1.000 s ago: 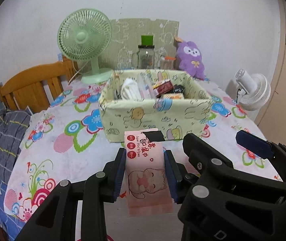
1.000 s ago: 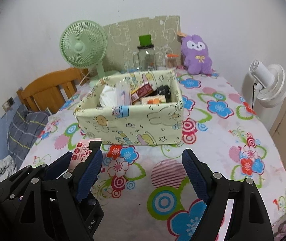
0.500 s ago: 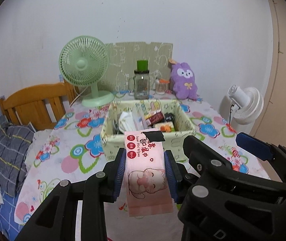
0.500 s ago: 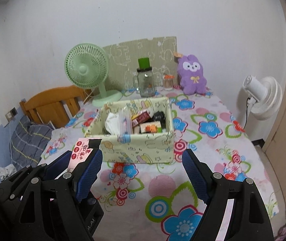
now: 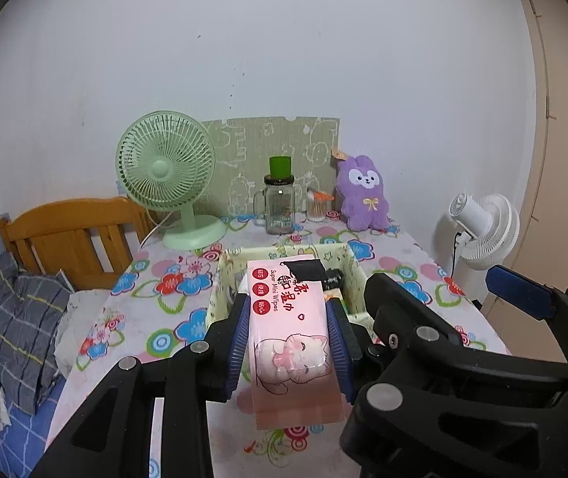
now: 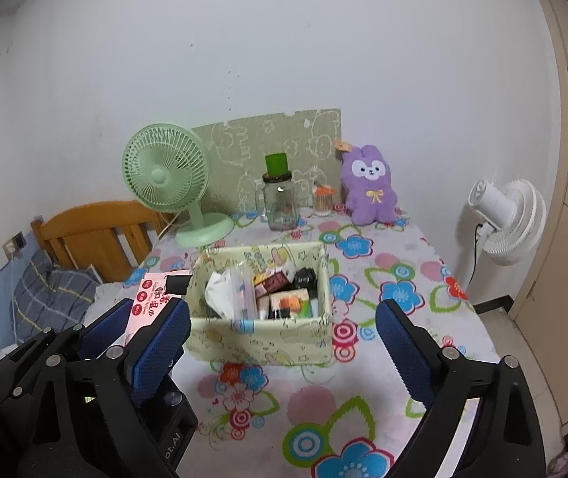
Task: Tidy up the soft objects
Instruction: 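Carry the wet-wipes pack over the basket with the left tool, then lower the wet-wipes pack into the basket and open the left tool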
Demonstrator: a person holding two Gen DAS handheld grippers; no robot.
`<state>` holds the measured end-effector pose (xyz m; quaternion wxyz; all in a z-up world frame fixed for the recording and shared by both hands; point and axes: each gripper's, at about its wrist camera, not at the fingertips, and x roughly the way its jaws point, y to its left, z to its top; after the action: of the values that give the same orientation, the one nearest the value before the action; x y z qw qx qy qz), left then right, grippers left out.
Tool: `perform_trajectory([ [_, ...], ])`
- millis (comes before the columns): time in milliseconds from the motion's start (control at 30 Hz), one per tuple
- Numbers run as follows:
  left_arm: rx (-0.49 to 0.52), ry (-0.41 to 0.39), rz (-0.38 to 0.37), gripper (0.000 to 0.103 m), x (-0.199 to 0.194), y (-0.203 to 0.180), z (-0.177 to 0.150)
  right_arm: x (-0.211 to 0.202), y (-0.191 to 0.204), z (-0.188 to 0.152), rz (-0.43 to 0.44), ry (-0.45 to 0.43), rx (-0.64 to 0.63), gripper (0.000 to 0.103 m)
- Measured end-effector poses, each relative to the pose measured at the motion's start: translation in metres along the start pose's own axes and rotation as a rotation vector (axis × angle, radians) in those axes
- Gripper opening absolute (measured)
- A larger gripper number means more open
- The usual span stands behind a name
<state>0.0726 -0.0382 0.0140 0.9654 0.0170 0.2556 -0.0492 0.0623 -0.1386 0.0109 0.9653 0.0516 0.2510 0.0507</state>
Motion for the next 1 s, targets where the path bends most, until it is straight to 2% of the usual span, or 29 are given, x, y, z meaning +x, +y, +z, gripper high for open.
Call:
perform_trajectory([
  [467,-0.015,-0.006,-0.001,0.038,0.042,0.009,0.026,0.045,-0.002,0.028,-0.019,-0.008,0.015,0.103],
  [1000,-0.035,0.044,0.018,0.038,0.101,0.016,0.034,0.108,-0.01,0.039,-0.017,0.05,0.027,0.103],
])
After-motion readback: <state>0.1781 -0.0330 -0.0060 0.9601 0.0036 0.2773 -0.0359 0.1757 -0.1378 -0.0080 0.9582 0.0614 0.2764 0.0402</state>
